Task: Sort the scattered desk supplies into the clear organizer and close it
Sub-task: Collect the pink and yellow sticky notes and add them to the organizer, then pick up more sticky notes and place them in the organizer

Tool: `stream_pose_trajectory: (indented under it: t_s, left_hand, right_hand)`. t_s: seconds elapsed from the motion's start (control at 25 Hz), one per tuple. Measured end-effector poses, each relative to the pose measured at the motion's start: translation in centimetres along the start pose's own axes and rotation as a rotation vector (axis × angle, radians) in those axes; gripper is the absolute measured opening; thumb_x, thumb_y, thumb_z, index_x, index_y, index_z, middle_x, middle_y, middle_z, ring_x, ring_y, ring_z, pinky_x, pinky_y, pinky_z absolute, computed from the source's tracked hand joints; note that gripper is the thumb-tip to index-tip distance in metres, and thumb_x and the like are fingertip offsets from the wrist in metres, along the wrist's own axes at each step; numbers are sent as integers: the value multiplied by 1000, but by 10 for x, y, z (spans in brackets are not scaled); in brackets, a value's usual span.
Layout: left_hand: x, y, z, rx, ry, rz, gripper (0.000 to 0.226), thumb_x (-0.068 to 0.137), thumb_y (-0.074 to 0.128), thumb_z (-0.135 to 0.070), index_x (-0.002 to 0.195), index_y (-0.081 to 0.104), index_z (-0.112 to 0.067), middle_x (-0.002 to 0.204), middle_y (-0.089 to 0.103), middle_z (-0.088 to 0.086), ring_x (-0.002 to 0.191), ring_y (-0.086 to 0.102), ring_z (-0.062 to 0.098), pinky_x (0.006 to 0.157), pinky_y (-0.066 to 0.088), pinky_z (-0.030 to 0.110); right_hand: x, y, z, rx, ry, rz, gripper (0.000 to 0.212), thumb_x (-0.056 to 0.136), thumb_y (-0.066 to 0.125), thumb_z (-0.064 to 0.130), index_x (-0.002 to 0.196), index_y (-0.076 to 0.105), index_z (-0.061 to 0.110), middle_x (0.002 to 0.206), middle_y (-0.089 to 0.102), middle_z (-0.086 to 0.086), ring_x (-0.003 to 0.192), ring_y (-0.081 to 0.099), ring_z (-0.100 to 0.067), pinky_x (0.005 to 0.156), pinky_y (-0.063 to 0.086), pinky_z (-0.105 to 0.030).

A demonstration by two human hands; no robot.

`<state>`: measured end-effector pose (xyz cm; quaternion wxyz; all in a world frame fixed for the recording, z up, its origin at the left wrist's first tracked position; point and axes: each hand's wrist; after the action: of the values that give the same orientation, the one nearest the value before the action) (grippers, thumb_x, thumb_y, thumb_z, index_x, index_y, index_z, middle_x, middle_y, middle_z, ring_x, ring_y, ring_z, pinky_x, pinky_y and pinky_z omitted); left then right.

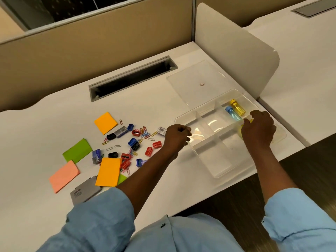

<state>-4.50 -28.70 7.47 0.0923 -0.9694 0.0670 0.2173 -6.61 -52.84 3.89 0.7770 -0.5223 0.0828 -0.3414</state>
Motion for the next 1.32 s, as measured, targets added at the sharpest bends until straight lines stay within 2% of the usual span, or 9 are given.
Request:
stream_pose_trajectory:
  t_s: [0.28,0.4,0.6,0.76,0.88,0.96,1.08,1.2,1.32]
  left_hand:
    - [-8,-59,32,156,25,-224,13,90,53,-7,92,66,-5,90,70,12,73,61,19,66,50,30]
    - [-12,-104,46,175,-2,-339,14,90,57,-10,98,67,-3,94,70,13,78,62,20,74,52,35]
    - [-24,-196,71,202,-12,-535,13,87,56,-5,87,68,1,88,69,19,73,57,23,66,46,37]
    - [-36,-259,93,265,-42,-642,15,88,58,-11,83,66,1,85,66,21,76,59,27,71,48,41]
    - [-41,-290,106,229,-75,-641,11,86,62,-10,86,67,0,93,68,25,89,65,38,78,52,45]
    - [-43,-308,115,227,-93,-613,9,84,66,-12,83,66,-3,93,69,24,91,65,38,74,51,41]
    - [-44,-334,130,408,-100,-607,15,82,69,-14,90,67,-2,99,68,18,98,62,34,76,43,31]
    - [-42,-366,143,627,-146,-647,33,81,69,-14,110,63,-3,117,63,18,112,56,33,95,43,37]
    - [-38,-397,152,702,-278,-629,51,76,75,-21,122,55,-10,129,53,16,123,47,33,102,40,42]
  right_hand:
    - [-47,18,98,259,-256,5,24,87,59,19,107,64,8,107,65,-14,101,59,-33,86,47,-44]
    - [-77,27,139,336,-327,98,21,86,60,17,104,64,7,104,64,-14,98,59,-33,86,47,-45]
    - [-138,45,194,384,-456,362,25,85,63,17,108,64,7,106,63,-12,99,59,-31,88,47,-45]
    - [-191,66,231,211,-515,733,54,86,65,32,131,48,9,129,53,-13,121,48,-29,101,41,-42]
    - [-222,78,252,16,-616,906,81,80,67,47,143,29,12,146,36,-13,133,34,-31,108,34,-45]
    - [-241,85,267,-74,-703,937,92,75,69,53,145,23,14,147,33,-12,136,29,-33,107,32,-48]
    - [-264,95,280,-229,-841,883,106,70,70,60,147,14,13,148,29,-13,136,26,-36,108,26,-49]
    - [-274,102,288,-338,-858,877,116,66,70,64,149,7,12,151,24,-16,138,22,-37,111,19,-52]
    - [-279,107,292,-391,-855,872,119,66,71,63,149,3,10,153,20,-18,141,17,-38,113,15,-53]
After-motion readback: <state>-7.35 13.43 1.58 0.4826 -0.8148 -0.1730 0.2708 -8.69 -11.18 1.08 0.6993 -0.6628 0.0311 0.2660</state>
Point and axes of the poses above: each hand's wrist, its own x-axis towards the middle knuckle, its own y-axis out of the palm, z = x × y
